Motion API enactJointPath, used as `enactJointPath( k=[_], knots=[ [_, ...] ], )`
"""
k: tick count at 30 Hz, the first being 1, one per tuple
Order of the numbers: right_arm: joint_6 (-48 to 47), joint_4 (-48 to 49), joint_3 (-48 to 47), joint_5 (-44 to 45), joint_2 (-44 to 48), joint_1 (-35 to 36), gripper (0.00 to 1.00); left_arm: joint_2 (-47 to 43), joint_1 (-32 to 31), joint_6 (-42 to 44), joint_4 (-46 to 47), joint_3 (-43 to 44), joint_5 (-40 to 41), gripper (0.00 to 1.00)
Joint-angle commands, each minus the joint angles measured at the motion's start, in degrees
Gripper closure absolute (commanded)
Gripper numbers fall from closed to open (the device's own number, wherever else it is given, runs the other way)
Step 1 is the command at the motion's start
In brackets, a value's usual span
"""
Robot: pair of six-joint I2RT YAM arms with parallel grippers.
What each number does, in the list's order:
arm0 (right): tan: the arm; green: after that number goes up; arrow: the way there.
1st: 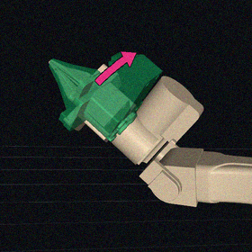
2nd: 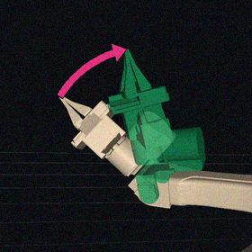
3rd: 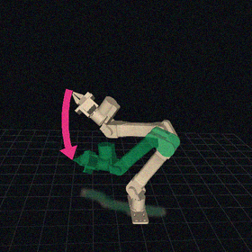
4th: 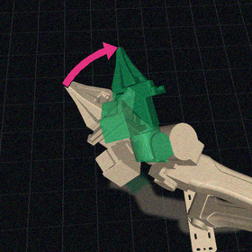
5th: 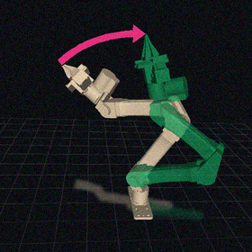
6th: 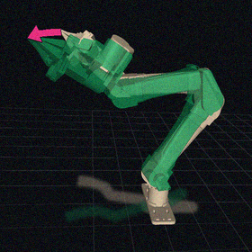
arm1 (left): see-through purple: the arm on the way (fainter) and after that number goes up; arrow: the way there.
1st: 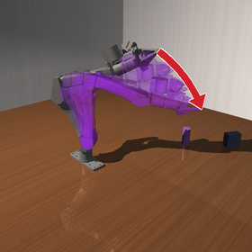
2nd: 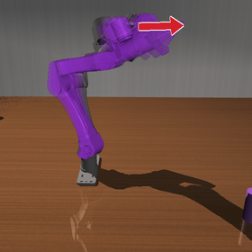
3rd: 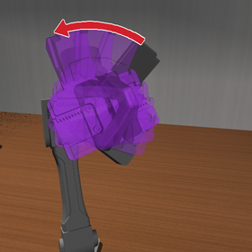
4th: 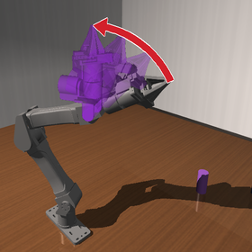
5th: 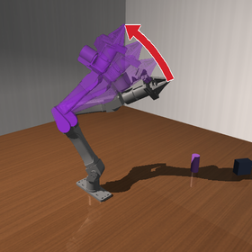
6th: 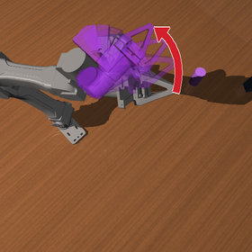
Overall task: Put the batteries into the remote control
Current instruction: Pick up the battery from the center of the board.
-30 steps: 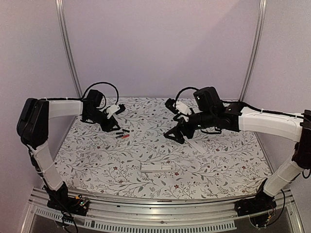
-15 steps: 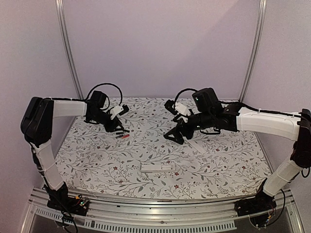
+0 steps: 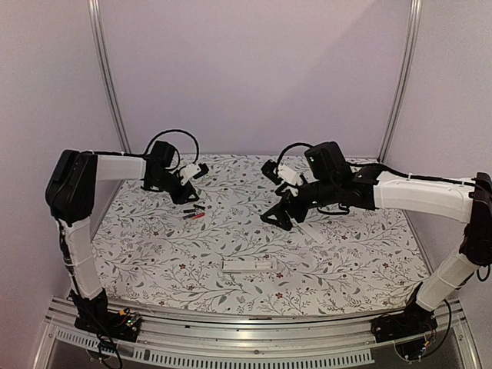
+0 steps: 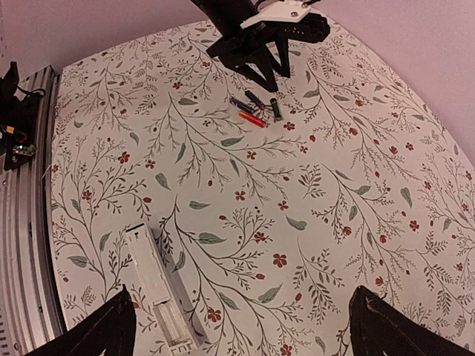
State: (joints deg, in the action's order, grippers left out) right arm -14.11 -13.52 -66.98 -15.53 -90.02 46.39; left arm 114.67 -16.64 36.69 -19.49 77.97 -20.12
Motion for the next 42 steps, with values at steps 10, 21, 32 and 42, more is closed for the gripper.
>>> enactJointPath(
  k=[10, 21, 32, 42],
  knots=[
    [0.2, 0.5, 0.7, 0.0, -1.1, -0.6, 0.01, 1.4, -2.4, -0.4, -3.8, 2.0, -1.0, 0.69],
    [0.3, 0.6, 1.1, 0.4, -1.0, -0.6, 0.01, 0.1, -2.8, -1.8, -4.1, -2.1, -1.8, 0.70],
    [0.7, 0.6, 0.8, -0.3, -1.7, -0.6, 0.01, -0.5, -4.1, -1.3, -4.1, -3.0, -1.3, 0.69],
    [0.7, 0.4, 1.1, -0.1, -1.8, -0.6, 0.01, -1.6, -4.1, 0.3, -5.5, -3.5, 1.4, 0.64]
  ],
)
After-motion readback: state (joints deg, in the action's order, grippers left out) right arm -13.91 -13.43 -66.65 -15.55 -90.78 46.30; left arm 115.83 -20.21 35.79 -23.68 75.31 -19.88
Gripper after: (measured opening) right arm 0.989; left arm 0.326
